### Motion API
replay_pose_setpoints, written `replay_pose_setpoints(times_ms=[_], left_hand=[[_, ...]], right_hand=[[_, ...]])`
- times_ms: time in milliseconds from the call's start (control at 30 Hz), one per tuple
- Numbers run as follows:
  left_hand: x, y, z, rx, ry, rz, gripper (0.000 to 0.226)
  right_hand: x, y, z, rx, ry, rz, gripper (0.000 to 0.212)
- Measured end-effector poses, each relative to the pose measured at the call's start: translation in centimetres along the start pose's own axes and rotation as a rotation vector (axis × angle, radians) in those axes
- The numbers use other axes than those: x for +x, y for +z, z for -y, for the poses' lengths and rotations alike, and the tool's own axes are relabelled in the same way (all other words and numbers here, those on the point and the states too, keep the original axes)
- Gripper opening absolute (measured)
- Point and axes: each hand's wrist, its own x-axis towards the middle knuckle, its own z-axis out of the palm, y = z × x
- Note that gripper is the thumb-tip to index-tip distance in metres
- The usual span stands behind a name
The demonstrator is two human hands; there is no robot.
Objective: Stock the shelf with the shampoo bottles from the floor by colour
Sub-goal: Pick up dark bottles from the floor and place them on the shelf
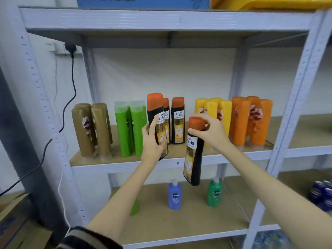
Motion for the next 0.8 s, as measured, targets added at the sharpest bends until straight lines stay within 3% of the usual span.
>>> replay_pose_setpoints(times_ms=[467,800], left_hand=[[3.9,5.9,7.5,0.079,-0.104,0.073,0.087],[3.5,6.9,8.1,0.336,0.003,0.105,0.093]], right_hand=[[6.0,1.8,-2.5,-0.123,0.008,-0.140,0.043],[9.8,3.2,-3.0,-0.121,-0.030,-0.186,0.038]])
